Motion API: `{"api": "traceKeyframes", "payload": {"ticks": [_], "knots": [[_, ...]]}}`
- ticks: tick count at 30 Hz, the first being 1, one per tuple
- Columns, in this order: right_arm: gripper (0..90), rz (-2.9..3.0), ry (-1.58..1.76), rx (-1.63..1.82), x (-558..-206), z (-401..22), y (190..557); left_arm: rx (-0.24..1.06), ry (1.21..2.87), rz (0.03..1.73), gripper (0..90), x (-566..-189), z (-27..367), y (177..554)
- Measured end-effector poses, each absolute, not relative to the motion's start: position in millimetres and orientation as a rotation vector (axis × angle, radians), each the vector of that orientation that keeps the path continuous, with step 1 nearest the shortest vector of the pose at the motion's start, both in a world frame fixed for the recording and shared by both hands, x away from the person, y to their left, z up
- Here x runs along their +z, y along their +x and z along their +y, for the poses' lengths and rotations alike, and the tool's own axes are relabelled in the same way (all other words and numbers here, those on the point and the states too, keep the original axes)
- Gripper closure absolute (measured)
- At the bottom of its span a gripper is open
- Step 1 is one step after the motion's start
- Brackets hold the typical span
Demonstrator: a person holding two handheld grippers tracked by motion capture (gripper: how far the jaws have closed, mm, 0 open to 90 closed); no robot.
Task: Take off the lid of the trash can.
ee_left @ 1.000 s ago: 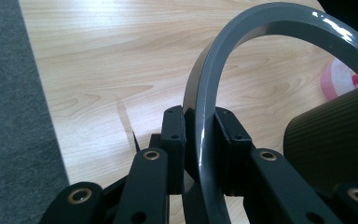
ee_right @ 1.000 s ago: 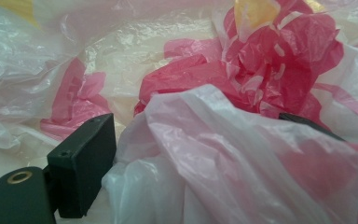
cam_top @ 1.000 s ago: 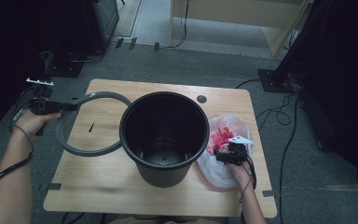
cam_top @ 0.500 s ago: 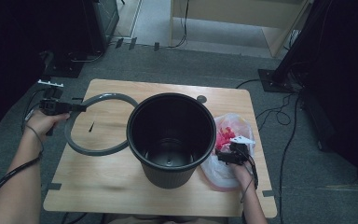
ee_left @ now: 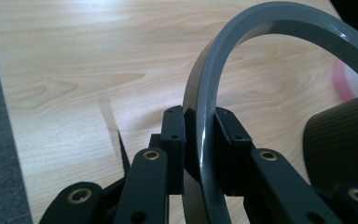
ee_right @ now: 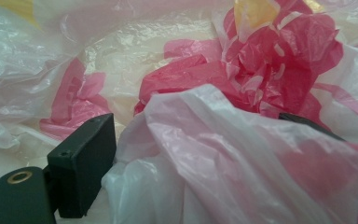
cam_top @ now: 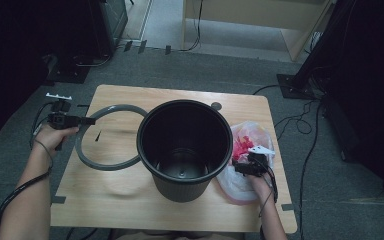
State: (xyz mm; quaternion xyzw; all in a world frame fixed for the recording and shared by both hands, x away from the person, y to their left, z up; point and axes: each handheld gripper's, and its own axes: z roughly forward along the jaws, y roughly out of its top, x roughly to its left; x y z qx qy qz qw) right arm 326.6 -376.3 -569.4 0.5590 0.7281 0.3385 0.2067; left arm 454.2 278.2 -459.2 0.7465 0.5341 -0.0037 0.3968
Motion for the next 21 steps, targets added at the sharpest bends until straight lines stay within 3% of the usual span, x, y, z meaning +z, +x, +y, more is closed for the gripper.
{"api": "traceKeyframes", "payload": {"ticks": [21], "knots": [[13.8, 2.019, 1.551, 0.944, -570.3, -375.7, 326.6, 0.042, 1.876, 1.39, 76.2, -503.2, 272.5, 446.2]]}}
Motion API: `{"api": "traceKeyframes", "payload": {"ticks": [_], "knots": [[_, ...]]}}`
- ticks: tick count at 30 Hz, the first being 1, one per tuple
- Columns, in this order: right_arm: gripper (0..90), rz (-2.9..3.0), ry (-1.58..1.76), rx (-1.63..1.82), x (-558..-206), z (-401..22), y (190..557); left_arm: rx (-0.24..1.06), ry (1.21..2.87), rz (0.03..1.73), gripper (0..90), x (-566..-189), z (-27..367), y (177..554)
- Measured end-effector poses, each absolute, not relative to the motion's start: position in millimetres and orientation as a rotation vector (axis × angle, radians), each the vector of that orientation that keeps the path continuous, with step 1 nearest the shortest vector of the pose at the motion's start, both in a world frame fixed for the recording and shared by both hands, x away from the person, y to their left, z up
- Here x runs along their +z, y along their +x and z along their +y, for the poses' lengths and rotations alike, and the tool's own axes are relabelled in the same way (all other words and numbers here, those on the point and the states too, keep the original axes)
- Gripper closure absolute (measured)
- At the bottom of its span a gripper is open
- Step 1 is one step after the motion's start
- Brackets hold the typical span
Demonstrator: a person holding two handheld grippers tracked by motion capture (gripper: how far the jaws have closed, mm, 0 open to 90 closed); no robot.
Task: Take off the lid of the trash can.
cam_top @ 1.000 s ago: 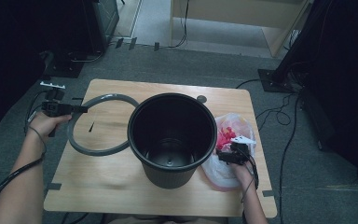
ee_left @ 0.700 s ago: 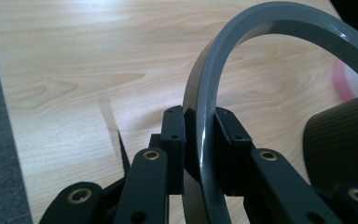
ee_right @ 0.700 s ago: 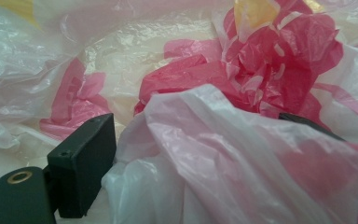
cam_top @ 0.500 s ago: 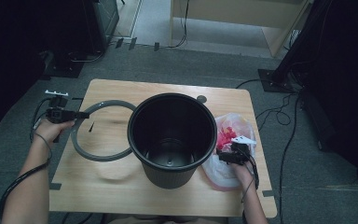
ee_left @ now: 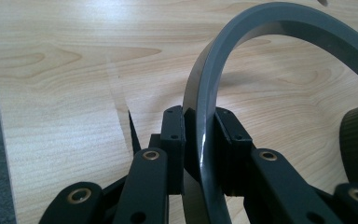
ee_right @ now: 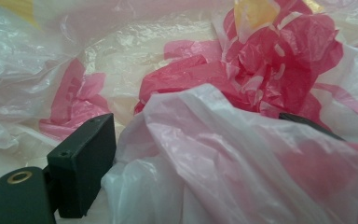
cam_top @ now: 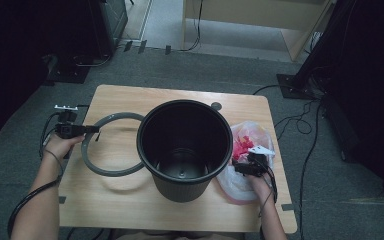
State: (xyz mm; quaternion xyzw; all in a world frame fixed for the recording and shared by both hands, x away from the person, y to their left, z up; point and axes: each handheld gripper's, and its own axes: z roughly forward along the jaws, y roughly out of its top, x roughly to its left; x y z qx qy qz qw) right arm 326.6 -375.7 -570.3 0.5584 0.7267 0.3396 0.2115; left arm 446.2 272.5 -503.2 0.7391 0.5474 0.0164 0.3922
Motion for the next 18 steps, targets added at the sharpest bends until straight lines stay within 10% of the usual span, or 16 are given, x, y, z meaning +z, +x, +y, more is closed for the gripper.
{"api": "traceKeyframes", "payload": {"ticks": [18], "knots": [[13.8, 2.004, 1.546, 0.953, -571.7, -375.3, 326.2, 0.051, 1.881, 1.415, 75.9, -527.5, 271.0, 440.0]]}}
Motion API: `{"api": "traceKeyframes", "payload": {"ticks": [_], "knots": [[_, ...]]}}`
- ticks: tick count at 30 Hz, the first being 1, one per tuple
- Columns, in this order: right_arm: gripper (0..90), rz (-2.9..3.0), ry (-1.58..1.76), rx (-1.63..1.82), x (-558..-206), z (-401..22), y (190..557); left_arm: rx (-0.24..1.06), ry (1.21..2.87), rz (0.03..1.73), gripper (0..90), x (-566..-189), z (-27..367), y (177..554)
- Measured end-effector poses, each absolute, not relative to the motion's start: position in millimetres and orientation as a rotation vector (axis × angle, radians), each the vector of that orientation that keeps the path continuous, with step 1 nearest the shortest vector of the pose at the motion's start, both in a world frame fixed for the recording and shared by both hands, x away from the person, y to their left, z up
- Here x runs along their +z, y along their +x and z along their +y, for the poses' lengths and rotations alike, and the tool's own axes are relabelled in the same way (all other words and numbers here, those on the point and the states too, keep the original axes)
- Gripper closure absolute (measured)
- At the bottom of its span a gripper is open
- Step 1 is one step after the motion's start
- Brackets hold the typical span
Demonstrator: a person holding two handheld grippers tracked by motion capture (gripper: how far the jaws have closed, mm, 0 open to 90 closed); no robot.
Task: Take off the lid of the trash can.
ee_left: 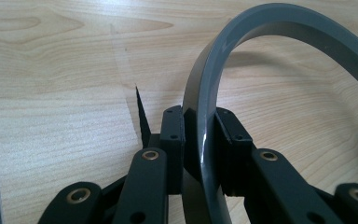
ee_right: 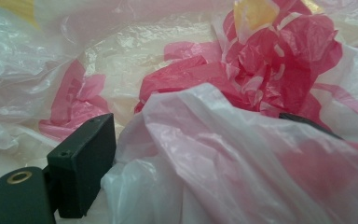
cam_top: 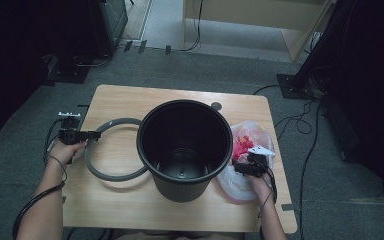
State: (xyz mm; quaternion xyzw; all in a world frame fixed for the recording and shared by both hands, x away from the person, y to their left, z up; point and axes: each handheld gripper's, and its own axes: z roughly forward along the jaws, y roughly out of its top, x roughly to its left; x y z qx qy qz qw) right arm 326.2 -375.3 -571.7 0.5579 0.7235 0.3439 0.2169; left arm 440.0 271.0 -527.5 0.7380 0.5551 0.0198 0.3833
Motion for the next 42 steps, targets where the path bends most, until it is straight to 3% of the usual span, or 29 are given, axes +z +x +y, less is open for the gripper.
{"api": "traceKeyframes", "payload": {"ticks": [29, 42], "knots": [[13.7, 2.009, 1.529, 0.928, -572.1, -373.0, 326.2, 0.064, 1.899, 1.441, 72.0, -547.4, 272.3, 435.3], [13.7, 2.01, 1.526, 0.927, -572.1, -372.9, 326.4, 0.096, 1.872, 1.455, 50.4, -542.3, 273.2, 435.8]]}}
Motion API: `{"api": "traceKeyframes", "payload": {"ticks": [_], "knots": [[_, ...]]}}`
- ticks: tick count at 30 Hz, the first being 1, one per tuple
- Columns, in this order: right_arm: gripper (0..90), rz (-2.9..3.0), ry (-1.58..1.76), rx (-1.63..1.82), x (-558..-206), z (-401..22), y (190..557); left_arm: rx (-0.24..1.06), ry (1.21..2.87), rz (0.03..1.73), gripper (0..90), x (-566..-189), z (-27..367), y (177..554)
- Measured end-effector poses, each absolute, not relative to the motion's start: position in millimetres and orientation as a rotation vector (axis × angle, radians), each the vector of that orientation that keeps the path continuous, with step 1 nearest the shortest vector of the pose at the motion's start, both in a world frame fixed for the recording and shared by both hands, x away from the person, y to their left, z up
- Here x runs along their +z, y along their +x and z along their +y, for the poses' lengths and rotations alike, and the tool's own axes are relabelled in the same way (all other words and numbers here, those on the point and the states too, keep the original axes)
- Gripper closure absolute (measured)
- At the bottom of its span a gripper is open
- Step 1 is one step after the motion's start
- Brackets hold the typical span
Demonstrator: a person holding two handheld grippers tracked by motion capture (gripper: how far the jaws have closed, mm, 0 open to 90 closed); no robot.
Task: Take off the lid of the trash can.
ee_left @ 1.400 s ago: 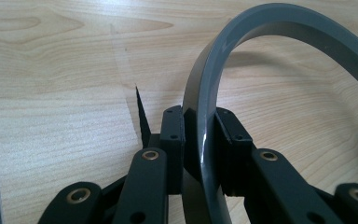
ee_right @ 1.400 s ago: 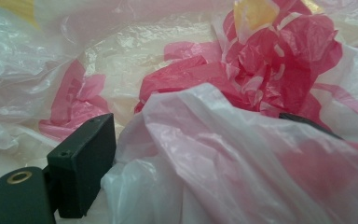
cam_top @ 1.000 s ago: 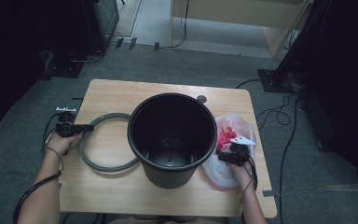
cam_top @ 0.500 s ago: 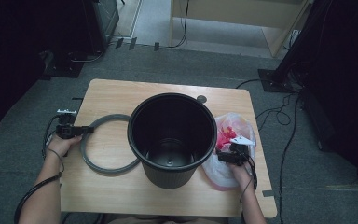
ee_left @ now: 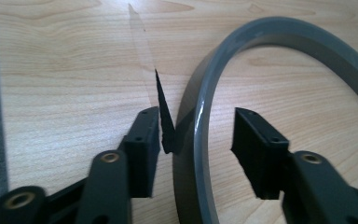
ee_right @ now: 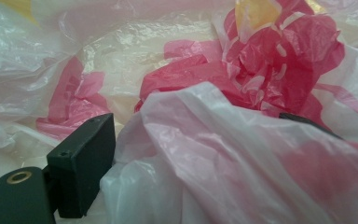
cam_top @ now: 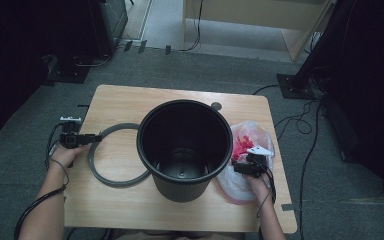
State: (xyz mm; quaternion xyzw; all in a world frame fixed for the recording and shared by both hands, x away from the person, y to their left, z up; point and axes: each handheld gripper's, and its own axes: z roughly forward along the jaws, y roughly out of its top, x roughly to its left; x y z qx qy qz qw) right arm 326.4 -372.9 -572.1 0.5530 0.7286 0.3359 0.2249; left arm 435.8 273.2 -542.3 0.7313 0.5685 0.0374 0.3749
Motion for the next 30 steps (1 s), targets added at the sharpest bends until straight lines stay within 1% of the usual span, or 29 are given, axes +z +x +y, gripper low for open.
{"api": "traceKeyframes", "payload": {"ticks": [2, 4, 6, 8, 9, 10, 12, 14, 15, 16, 18, 19, 21, 22, 23, 28, 29, 30], "knots": [[13.7, 2.01, 1.527, 0.924, -572.1, -372.6, 326.3, 0.1, 1.867, 1.457, 45.5, -540.8, 272.9, 435.5], [13.7, 2.011, 1.526, 0.917, -572.1, -371.7, 326.0, 0.098, 1.895, 1.459, 45.3, -539.0, 271.3, 435.9], [13.8, 2.011, 1.522, 0.911, -572.2, -371.3, 326.0, 0.097, 1.888, 1.446, 44.7, -535.6, 269.6, 435.5], [14.5, 2.009, 1.523, 0.908, -572.2, -371.0, 325.8, 0.103, 1.879, 1.438, 41.0, -531.8, 268.4, 435.5], [14.5, 2.009, 1.523, 0.908, -572.2, -371.0, 325.8, 0.11, 1.875, 1.44, 41.0, -530.2, 267.6, 435.7], [16.5, 2.008, 1.521, 0.909, -572.1, -371.1, 325.6, 0.115, 1.87, 1.443, 39.3, -528.6, 267.1, 436.0], [24.2, 2.002, 1.512, 0.921, -571.7, -371.4, 324.7, 0.117, 1.854, 1.438, 39.3, -525.8, 266.0, 435.9], [26.5, 2.002, 1.504, 0.927, -571.6, -371.7, 324.2, 0.117, 1.851, 1.431, 39.2, -523.2, 263.7, 435.6], [29.6, 2.001, 1.503, 0.927, -571.4, -371.8, 324.0, 0.124, 1.858, 1.42, 38.9, -520.9, 260.7, 435.0], [29.6, 2.001, 1.503, 0.927, -571.4, -371.8, 324.0, 0.124, 1.858, 1.42, 38.6, -520.9, 260.7, 435.0], [40.2, 1.998, 1.493, 0.935, -570.6, -372.1, 322.9, 0.131, 1.857, 1.411, 38.3, -518.4, 256.8, 434.2], [40.2, 1.998, 1.493, 0.935, -570.6, -372.1, 322.9, 0.131, 1.857, 1.411, 38.1, -518.4, 256.8, 434.2], [47.8, 2.0, 1.494, 0.937, -569.5, -371.4, 322.6, 0.126, 1.853, 1.406, 38.0, -517.3, 254.3, 433.7], [54.7, 2.009, 1.487, 0.938, -568.8, -370.5, 321.8, 0.125, 1.853, 1.401, 37.7, -516.9, 253.1, 433.2], [54.7, 2.009, 1.487, 0.938, -568.8, -370.5, 321.8, 0.129, 1.854, 1.396, 37.7, -516.8, 251.7, 432.8], [66.7, 1.994, 1.503, 0.934, -568.0, -370.7, 321.5, 0.121, 1.839, 1.395, 36.1, -519.7, 247.6, 431.2], [70.5, 1.988, 1.51, 0.928, -567.7, -371.8, 322.0, 0.124, 1.838, 1.391, 35.8, -520.3, 246.8, 430.7], [70.5, 1.988, 1.51, 0.928, -567.7, -371.8, 322.0, 0.12, 1.837, 1.392, 35.8, -520.9, 245.5, 430.3]]}}
